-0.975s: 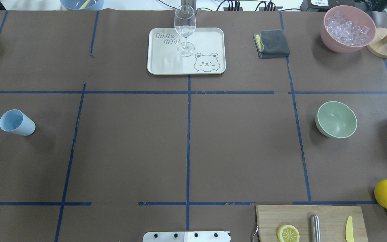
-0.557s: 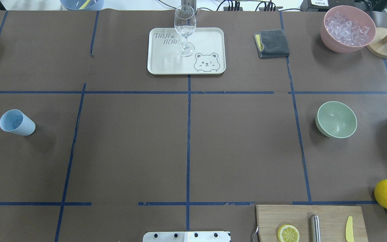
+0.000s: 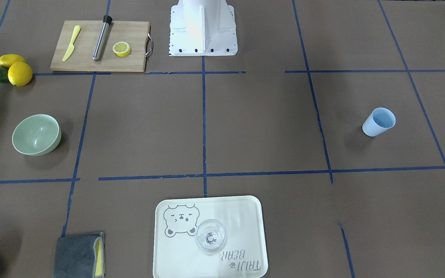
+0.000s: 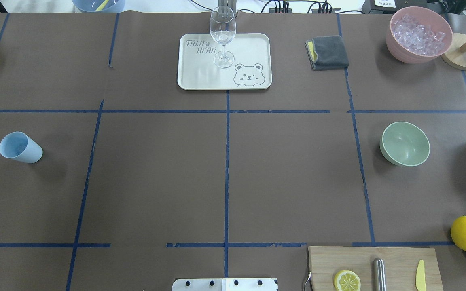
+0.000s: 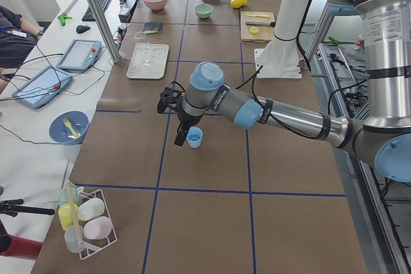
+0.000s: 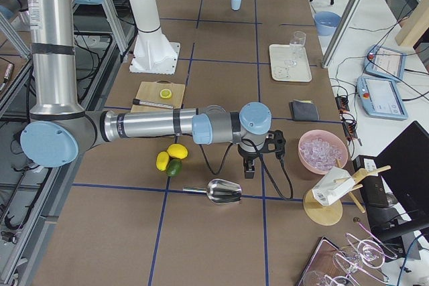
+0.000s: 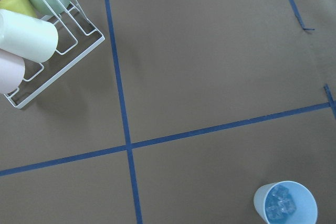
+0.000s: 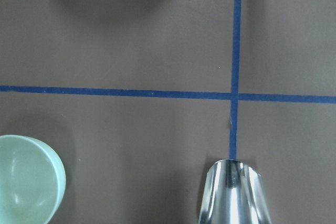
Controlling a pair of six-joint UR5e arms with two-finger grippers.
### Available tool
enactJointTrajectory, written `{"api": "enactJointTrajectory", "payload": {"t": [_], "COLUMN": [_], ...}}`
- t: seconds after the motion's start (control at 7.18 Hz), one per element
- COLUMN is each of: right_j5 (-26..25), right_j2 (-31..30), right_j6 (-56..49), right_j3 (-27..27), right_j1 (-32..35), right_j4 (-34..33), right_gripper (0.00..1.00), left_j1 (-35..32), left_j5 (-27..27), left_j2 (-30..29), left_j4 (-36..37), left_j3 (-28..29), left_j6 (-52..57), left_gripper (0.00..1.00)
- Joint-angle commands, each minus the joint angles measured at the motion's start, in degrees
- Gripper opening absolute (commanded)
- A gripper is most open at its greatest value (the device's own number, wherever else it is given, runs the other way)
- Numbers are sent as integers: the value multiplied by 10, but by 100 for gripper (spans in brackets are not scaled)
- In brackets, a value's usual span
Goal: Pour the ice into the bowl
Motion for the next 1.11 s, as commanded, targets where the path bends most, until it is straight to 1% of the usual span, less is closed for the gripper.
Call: {"api": "enactJointTrajectory", "payload": {"t": [0.0, 0.14, 0.28, 0.42, 0.56, 0.7, 0.84, 0.97], "right_j5": [-29, -38, -44, -64, -86, -108, -128, -135], "right_j2": [-2, -8, -8, -9, -10, -10, -16, -17], "right_j6": [206, 273, 311, 347, 363, 380, 383, 379], "right_j3": [13, 13, 13, 13, 11, 10, 8, 1], "right_j1": [-76, -118, -158, -199, -236, -266, -290, -299], "right_j4": [120, 180, 205, 234, 266, 269, 269, 270], "right_gripper": [100, 100, 100, 100, 100, 100, 100, 100], "left_j1": [93, 118, 146, 161, 170, 179, 181, 187], "left_j5": [72, 107, 161, 196, 215, 235, 235, 235], "left_j2": [90, 120, 141, 144, 145, 149, 149, 149], "left_j4": [-207, -263, -294, -298, -312, -320, -320, -320], "left_j3": [-10, -11, -11, -12, -18, -19, -18, -18], "left_j6": [-168, -201, -220, -235, -263, -268, -268, -268], "left_gripper": [100, 100, 100, 100, 100, 100, 100, 100]}}
